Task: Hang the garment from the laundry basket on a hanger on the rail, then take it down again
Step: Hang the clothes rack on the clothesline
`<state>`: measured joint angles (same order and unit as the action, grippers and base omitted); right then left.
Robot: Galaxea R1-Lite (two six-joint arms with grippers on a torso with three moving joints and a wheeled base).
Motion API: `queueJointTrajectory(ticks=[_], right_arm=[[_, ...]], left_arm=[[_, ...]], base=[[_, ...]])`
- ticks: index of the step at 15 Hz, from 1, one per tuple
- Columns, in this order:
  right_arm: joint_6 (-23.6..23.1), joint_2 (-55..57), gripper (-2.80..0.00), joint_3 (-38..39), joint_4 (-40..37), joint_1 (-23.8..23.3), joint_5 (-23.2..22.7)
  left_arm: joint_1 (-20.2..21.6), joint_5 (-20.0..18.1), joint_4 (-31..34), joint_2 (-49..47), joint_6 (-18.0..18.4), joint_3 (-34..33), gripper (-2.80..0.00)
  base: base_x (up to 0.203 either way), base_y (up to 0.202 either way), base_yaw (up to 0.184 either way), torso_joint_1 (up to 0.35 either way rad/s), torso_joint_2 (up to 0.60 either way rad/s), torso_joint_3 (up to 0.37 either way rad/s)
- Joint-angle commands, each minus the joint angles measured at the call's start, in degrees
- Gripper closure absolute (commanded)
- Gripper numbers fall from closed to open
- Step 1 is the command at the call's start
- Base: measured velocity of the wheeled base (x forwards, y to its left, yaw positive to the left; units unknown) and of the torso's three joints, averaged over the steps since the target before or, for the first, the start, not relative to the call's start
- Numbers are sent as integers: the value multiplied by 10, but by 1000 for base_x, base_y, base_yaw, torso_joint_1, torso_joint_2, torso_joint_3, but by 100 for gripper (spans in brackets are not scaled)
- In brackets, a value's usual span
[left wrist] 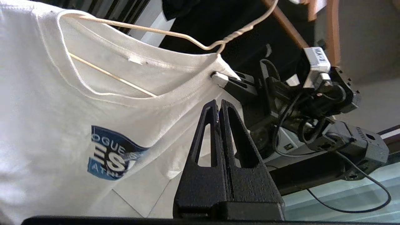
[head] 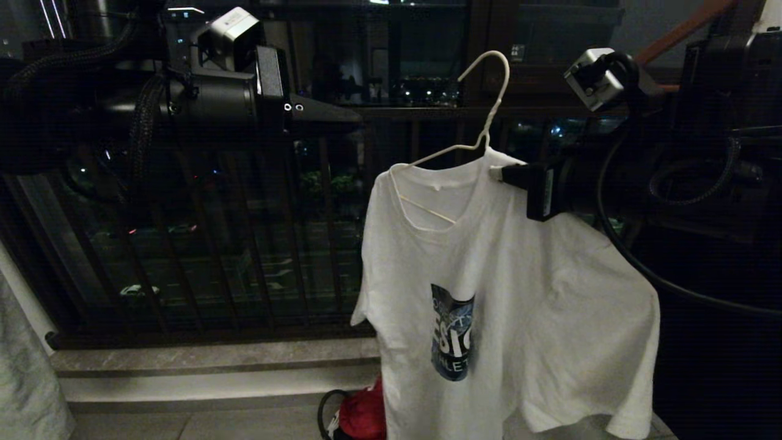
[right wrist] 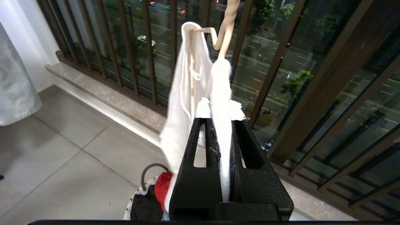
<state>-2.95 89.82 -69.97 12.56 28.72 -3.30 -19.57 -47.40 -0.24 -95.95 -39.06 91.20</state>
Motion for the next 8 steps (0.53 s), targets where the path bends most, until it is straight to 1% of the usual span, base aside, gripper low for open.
queueJointTrajectory(ticks=[1, 4, 8], right_arm=[[-1, -3, 0, 2, 1, 0, 0], [-7, -8, 0, 10, 0, 1, 0], [-10, -24, 0, 25, -3, 3, -1]], left_arm=[[-2, -3, 28, 18, -2, 4, 0], [-15, -4, 65, 33, 2, 10, 0], [-48, -4, 131, 71, 6, 10, 0]], base=[[0, 0, 0, 212, -500, -300], [0, 0, 0, 220, -522, -300], [0, 0, 0, 243, -551, -310]])
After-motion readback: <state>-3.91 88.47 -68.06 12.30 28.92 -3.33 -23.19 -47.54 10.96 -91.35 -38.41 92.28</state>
